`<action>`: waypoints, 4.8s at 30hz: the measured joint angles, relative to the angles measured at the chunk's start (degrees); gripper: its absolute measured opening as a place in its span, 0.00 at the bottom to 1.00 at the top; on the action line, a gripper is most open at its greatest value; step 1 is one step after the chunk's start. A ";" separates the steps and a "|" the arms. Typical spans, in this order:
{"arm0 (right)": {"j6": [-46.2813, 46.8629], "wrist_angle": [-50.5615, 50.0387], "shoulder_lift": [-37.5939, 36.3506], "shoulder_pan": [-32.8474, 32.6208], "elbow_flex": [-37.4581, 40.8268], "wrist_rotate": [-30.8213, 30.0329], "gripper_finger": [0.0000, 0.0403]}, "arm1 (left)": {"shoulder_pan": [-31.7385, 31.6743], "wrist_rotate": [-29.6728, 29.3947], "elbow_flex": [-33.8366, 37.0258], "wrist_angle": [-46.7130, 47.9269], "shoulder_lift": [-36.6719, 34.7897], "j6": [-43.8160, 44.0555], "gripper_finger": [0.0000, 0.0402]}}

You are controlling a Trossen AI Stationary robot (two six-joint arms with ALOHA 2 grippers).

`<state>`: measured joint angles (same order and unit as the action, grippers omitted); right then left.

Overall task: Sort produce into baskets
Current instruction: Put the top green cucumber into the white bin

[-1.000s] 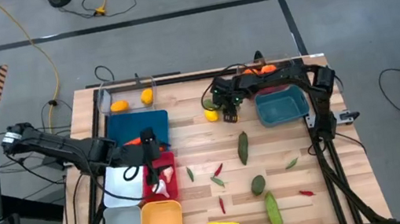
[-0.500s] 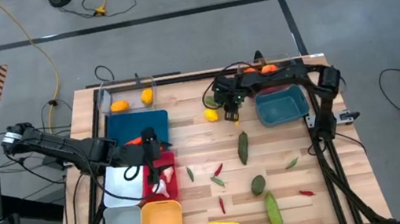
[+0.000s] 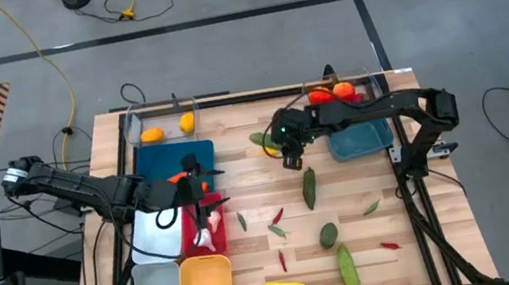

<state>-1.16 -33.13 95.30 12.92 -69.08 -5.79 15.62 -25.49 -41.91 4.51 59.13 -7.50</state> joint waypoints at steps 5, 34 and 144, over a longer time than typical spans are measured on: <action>7.32 4.88 -0.14 -4.10 0.00 3.69 0.48 | -0.02 -0.74 0.00 -2.44 0.00 -4.16 0.77; 7.84 31.23 -0.19 -16.88 -0.04 14.06 0.50 | -0.02 4.17 -0.04 -5.70 0.02 -2.50 0.77; 22.51 5.82 -0.19 -21.75 -0.07 13.46 0.75 | -0.02 28.27 -16.82 85.53 -1.41 47.17 0.42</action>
<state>21.35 -27.31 95.11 -8.82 -69.14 7.67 15.59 2.79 -58.74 90.04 57.73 39.66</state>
